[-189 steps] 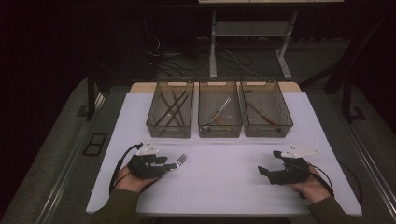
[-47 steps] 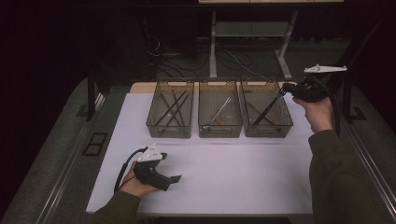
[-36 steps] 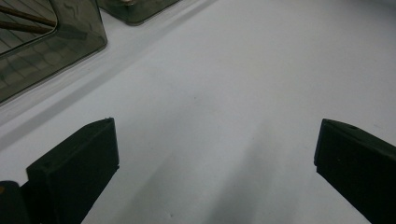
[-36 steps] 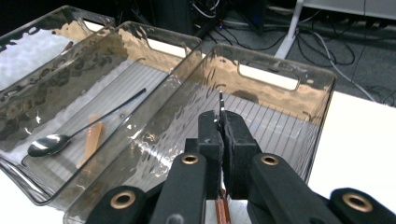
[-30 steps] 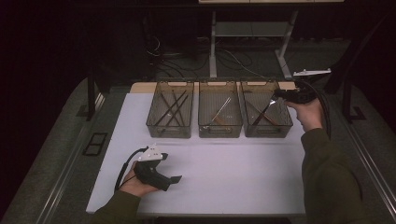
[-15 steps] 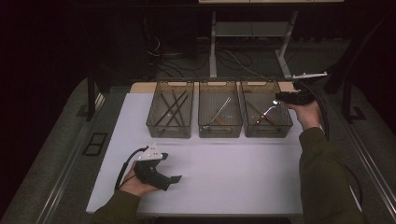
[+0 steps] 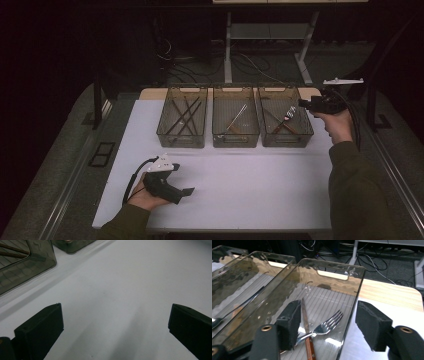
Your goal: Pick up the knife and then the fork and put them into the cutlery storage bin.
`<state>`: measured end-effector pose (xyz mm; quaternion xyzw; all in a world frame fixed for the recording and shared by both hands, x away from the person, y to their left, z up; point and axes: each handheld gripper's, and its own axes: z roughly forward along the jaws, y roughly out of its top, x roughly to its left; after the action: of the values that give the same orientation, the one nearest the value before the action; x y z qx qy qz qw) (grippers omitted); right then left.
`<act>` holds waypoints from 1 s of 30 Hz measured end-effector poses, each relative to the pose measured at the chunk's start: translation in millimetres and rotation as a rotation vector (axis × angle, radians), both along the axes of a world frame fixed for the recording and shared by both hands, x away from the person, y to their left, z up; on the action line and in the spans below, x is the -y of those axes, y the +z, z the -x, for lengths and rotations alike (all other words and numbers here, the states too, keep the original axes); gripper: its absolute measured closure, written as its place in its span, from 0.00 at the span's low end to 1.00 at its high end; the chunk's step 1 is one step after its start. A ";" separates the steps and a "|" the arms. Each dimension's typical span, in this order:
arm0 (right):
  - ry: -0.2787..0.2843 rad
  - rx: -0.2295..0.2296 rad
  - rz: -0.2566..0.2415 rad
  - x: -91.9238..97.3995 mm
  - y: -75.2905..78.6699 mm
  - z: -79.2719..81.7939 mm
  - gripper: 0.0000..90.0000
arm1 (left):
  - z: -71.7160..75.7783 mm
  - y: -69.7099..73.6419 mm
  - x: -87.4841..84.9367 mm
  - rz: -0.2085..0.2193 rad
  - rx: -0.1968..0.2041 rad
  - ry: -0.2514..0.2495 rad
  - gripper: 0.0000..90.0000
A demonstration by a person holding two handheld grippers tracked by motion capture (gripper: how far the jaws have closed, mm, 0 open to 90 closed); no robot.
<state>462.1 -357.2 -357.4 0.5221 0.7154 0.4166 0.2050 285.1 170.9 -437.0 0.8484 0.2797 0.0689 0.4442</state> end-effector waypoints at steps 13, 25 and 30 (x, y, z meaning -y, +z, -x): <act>0.100 0.078 -0.018 -13.7 2.6 33.7 0.23 | -0.4 -0.3 -1.5 0.006 0.010 0.003 0.00; 0.160 0.110 0.022 -29.5 -1.3 70.4 0.16 | 0.9 -0.7 -1.4 0.009 0.028 0.000 0.00; 0.195 0.110 0.013 -33.6 -6.5 83.7 0.14 | 1.4 -0.8 -1.1 0.012 0.024 0.000 0.00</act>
<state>378.4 -323.6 -363.9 0.4251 0.7530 0.4580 0.2060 283.8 172.1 -437.8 0.8448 0.2747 0.0771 0.4526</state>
